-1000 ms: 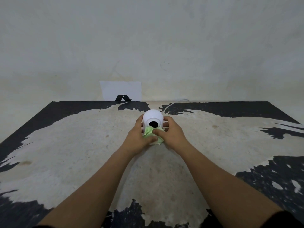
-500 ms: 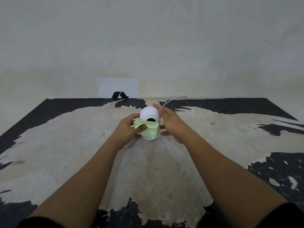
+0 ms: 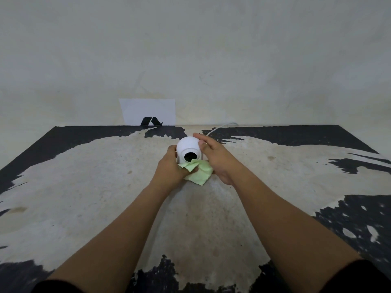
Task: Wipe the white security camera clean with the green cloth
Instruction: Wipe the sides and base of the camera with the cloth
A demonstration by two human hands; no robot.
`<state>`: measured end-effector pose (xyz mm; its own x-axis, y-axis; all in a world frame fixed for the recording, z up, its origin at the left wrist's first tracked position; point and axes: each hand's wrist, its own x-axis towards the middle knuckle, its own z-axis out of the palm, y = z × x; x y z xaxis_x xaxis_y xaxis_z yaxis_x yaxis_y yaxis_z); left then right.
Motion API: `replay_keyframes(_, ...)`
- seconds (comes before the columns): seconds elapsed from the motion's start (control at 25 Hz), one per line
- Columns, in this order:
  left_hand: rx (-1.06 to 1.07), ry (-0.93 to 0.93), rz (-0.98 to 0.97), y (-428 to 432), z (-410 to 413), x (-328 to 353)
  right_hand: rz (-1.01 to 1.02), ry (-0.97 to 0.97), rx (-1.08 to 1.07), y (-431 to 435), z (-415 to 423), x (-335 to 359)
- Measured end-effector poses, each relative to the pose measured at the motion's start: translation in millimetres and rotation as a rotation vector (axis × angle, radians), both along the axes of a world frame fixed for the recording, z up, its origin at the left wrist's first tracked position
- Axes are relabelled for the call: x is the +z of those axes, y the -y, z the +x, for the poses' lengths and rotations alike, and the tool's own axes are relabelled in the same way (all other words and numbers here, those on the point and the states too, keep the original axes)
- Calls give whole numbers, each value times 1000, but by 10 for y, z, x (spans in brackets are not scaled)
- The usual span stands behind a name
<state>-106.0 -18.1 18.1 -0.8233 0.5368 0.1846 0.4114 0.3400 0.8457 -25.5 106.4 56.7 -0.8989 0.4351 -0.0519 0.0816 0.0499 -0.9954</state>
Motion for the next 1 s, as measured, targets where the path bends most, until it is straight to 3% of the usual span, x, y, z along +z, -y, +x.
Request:
replay_keyframes(0.2,122,27,103,-147,151,-25,10,-7,-11,2,-21,-33)
replay_keyframes(0.48,-41,15,84,19,40,-45,21,-7,-1,-3,-13,-43)
replay_keyframes(0.76,-182,-169,-231,250,-309,-24,10,55,38,-26,-19,-44)
replay_keyframes(1.0,-25,-318,-439,118,-195,-109,16,52,28,-13,-19,-58)
